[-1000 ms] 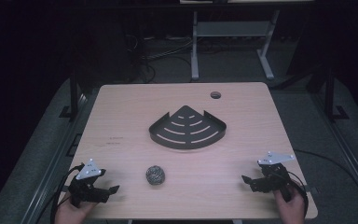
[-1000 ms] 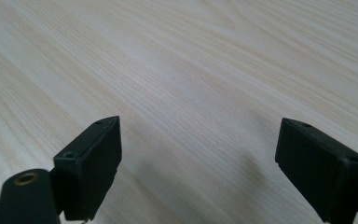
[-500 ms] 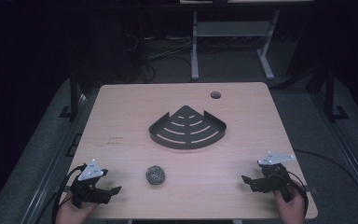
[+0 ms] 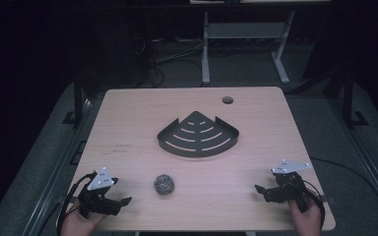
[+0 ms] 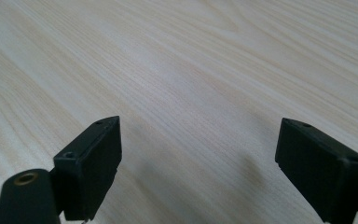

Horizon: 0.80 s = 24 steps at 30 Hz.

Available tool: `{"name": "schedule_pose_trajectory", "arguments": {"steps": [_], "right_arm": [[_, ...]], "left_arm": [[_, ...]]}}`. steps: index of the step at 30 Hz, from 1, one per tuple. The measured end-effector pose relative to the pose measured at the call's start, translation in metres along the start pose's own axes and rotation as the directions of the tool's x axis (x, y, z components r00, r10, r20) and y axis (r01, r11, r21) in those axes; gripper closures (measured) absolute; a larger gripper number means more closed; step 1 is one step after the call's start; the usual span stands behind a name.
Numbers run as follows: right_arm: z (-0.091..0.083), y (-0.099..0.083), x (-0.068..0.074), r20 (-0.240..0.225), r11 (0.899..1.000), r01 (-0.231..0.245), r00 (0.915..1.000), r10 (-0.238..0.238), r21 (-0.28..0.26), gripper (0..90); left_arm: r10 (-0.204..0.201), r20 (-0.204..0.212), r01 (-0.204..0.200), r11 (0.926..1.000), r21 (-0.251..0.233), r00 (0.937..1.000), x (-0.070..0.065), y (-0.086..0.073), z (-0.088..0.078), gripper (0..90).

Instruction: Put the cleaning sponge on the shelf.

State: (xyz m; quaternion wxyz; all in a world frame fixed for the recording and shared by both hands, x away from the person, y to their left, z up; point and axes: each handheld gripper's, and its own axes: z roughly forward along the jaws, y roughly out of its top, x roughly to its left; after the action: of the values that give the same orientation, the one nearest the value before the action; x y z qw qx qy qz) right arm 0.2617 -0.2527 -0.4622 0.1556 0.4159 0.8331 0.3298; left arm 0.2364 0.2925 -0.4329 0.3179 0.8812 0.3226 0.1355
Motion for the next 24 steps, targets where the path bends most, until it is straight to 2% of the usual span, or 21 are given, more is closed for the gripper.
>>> {"name": "schedule_pose_trajectory", "arguments": {"steps": [3,9,24], "right_arm": [[0.000,0.000,0.000,0.002,1.000,0.003,1.0000,-0.003,-0.001,14.0],[0.000,0.000,0.000,0.000,1.000,-0.001,1.0000,0.001,-0.003,14.0],[0.001,0.001,0.000,-0.005,1.000,0.008,1.0000,-0.008,-0.008,14.0]], "left_arm": [[0.019,0.007,-0.019,0.9997,0.016,0.9998,-0.002,0.005,0.002,17.4],[0.057,0.008,-0.058,0.9982,0.016,0.9983,-0.007,0.017,0.002,17.5],[0.095,0.016,-0.095,0.9940,0.054,0.9954,-0.014,0.034,0.005,17.6]]}}
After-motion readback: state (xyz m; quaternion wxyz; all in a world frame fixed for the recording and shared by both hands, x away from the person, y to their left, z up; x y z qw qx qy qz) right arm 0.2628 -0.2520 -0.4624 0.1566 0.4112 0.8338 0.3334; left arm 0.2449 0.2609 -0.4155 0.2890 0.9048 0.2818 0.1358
